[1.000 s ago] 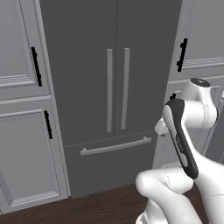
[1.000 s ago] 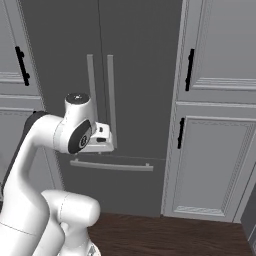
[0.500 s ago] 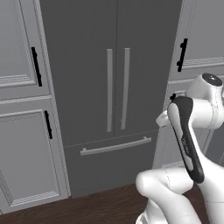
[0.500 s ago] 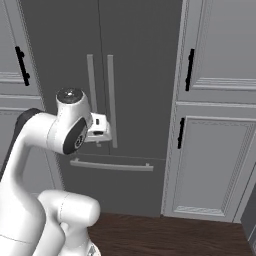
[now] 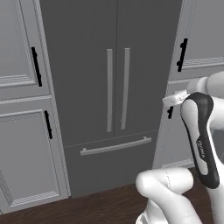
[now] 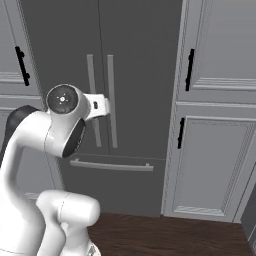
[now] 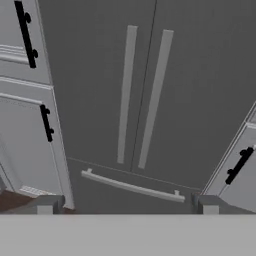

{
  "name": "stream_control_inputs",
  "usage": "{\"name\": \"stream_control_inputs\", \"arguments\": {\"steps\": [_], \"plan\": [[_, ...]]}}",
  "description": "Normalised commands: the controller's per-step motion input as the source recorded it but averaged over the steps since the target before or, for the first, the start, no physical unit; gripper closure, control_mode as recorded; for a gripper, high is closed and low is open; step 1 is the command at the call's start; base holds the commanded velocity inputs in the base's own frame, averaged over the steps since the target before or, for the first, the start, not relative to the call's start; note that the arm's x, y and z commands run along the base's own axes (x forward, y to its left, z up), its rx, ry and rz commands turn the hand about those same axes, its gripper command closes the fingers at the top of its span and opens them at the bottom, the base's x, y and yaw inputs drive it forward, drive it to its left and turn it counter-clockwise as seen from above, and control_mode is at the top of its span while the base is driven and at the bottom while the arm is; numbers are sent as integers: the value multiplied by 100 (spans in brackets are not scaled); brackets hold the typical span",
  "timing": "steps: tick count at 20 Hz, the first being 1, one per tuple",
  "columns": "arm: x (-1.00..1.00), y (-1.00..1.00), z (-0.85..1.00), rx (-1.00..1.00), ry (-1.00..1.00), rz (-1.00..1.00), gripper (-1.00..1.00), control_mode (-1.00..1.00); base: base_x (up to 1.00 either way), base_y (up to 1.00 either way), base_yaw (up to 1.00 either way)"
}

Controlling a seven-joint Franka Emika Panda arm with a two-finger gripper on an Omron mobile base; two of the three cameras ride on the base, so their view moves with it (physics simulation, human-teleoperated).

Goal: Grab a lemon wedge from the fridge and one ice cube from the ice bowl, and put them in the glass of lemonade.

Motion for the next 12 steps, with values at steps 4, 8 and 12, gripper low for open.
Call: {"name": "stream_control_inputs", "arguments": {"steps": [4,8,12], "plan": [[92,-10,4,1,1,8,-100,-100,0,0,0],[92,23,1,-14,23,-10,-100,-100,0,0,0],[71,10,-3,-14,30,-12,-100,-100,0,0,0]]}}
